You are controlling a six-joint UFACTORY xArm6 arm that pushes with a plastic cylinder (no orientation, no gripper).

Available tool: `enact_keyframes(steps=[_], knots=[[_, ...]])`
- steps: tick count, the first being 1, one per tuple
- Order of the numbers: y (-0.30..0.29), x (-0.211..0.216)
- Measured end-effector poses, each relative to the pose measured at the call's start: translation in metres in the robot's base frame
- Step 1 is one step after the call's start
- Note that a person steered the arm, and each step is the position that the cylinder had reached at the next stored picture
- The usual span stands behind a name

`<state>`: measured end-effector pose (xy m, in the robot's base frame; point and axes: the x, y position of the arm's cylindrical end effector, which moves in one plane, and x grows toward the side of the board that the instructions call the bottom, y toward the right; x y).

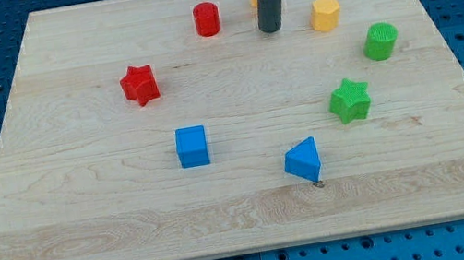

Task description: Move the red star towards the centre left of the board

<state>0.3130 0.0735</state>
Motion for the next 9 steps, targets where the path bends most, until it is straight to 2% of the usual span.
enact_keyframes(steps=[4, 9], knots=[[0.019, 0.034], [0.0, 0.038]])
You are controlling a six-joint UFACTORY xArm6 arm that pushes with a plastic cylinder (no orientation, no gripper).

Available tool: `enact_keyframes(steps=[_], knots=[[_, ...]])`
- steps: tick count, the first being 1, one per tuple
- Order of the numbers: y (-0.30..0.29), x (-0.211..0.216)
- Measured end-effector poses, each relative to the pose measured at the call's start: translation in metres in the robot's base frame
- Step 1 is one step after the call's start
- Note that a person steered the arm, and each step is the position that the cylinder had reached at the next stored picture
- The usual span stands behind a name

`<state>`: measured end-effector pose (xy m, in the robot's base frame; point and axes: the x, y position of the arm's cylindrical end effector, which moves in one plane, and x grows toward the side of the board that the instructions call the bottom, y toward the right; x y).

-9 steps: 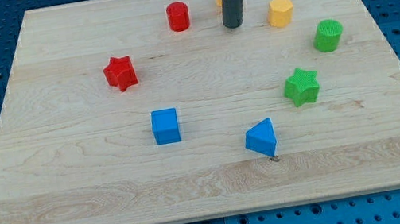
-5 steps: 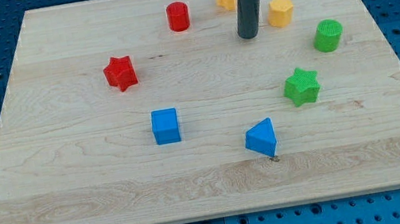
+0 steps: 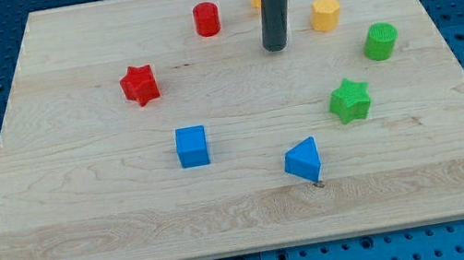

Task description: Move the red star towards the centre left of the board

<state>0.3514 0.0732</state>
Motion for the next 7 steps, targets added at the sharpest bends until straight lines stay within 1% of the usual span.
enact_keyframes(steps=[1, 2, 3, 5, 6, 7], knots=[[0.0, 0.008], [-0.011, 0.027], [-0.033, 0.046], [-0.089, 0.044], [-0.09, 0.043], [-0.102, 0.029]])
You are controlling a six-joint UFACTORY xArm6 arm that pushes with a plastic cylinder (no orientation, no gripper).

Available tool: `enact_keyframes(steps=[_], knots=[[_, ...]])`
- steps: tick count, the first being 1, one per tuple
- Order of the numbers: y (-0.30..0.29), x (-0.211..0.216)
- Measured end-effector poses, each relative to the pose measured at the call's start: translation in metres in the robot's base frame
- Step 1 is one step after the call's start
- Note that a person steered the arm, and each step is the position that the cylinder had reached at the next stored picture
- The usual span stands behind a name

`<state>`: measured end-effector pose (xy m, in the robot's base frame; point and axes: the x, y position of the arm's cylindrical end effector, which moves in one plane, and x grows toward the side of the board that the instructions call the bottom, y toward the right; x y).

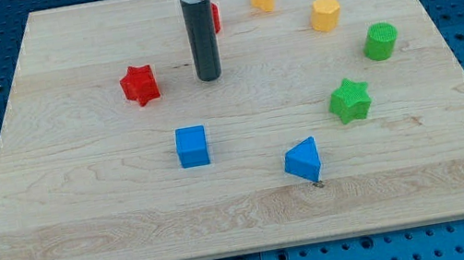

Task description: Move the red star towards the centre left of the board

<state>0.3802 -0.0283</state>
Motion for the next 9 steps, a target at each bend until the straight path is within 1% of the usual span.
enact_keyframes(steps=[2, 5, 6, 8, 9], knots=[[-0.007, -0.003], [-0.104, -0.011], [-0.128, -0.012], [-0.13, -0.015], [-0.151, -0.018]])
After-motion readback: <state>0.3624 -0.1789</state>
